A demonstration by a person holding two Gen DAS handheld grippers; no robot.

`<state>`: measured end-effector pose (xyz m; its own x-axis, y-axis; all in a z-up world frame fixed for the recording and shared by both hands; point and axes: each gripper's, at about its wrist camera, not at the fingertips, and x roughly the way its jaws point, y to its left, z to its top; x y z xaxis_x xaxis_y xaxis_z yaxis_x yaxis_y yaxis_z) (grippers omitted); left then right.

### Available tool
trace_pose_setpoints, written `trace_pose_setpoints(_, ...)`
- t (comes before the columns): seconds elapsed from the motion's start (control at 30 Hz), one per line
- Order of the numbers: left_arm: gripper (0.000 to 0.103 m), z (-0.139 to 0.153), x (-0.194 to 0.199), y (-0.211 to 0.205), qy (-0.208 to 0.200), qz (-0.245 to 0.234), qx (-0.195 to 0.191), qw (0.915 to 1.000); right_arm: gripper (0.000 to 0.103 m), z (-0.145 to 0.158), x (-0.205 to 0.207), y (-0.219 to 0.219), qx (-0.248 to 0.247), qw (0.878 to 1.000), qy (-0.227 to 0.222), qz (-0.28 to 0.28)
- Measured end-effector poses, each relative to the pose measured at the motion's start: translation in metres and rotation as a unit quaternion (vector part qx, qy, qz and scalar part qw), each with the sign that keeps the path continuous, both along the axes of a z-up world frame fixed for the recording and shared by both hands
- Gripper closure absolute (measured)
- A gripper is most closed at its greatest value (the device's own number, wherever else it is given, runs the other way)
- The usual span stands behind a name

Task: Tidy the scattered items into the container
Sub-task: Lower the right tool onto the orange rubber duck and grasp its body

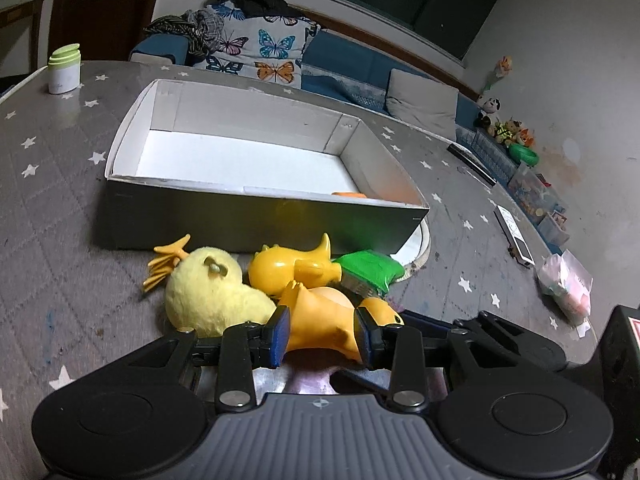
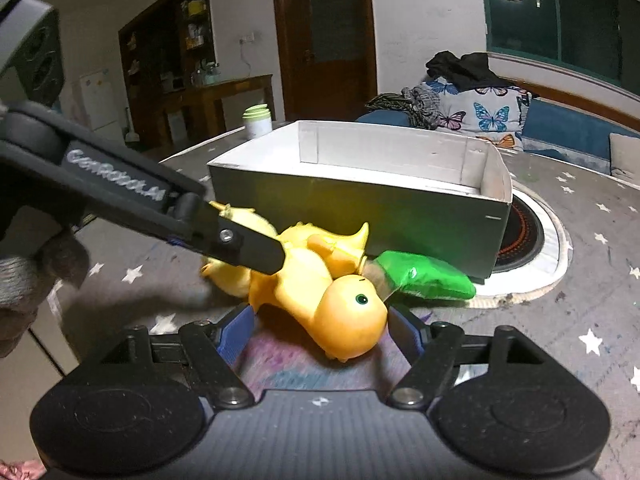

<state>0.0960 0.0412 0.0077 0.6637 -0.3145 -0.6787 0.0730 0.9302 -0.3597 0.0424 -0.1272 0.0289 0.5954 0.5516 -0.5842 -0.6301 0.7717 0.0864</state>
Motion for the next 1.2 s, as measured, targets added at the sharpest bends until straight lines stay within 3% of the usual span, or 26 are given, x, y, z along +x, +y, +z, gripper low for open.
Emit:
trace_pose_setpoints(0.23,0.065,-0.005,-0.002,0.003,0.009,-0.002,-0.012,0.9999,0.027,0.005,-0.029,-0.002,-0.017,0.999,0.004,0.041)
trace_pose_setpoints(0.63,0.065,-0.014,0.0,0.005,0.033,0.036,-0.052,0.9975,0.029,0.001,-0.012,0.006,-0.027,0.999,-0.011,0.013)
trace_pose_setpoints(0.8,0.065,-0.018,0.0,0.012,0.044,0.051,-0.083,0.9943,0.046,-0.002,-0.007,0.01,-0.019,1.0,-0.002,0.011)
trace_pose_setpoints(1.2,0.064,-0.021,0.009,0.005,0.052,0.049,-0.108,0.9915,0.058,-0.003,-0.005,-0.004,0.015,0.998,0.057,-0.017)
